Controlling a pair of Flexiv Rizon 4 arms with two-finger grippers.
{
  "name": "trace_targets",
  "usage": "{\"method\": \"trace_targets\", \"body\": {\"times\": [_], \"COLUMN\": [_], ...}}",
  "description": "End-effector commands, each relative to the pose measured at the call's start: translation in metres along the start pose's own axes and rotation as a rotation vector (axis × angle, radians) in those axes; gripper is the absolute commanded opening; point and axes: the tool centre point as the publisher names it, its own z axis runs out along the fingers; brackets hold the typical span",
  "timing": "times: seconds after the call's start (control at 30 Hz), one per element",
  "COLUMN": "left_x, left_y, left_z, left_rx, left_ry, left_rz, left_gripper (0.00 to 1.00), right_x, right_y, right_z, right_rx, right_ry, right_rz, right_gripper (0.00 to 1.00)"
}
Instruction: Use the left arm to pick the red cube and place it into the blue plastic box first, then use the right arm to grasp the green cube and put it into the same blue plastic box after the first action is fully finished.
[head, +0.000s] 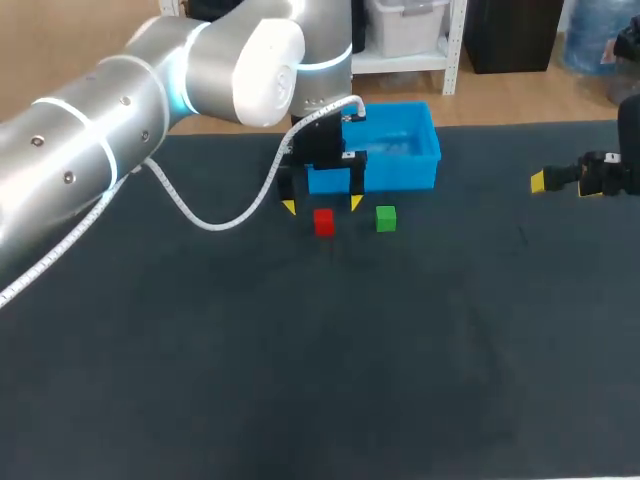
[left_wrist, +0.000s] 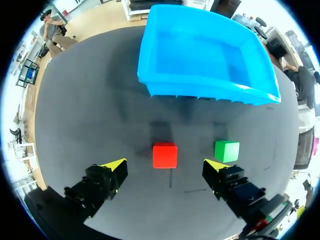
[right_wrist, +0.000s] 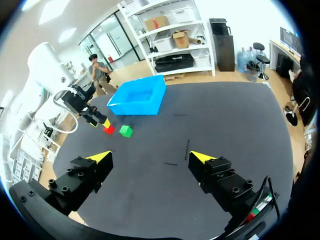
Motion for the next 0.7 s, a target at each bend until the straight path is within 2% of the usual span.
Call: {"method": "trace_targets", "body": {"times": [0.03,0.7], "left_x": [-0.005,0.004], "left_y": [-0.002,0.003], "left_z": [0.005,0.031], "left_rx": [-0.003,-0.015], "left_ry": [0.018,0.063], "left_rz": [0.001,-0.011], "left_gripper": [1.0,1.0], "right_x": [0.0,0.0], "right_y": [0.0,0.0], "right_z": [-0.001,-0.001], "right_rx": [0.0,0.0], "right_ry": [0.0,0.0], "right_rz": [-0.001,-0.001], "right_gripper": [1.0,1.0]}}
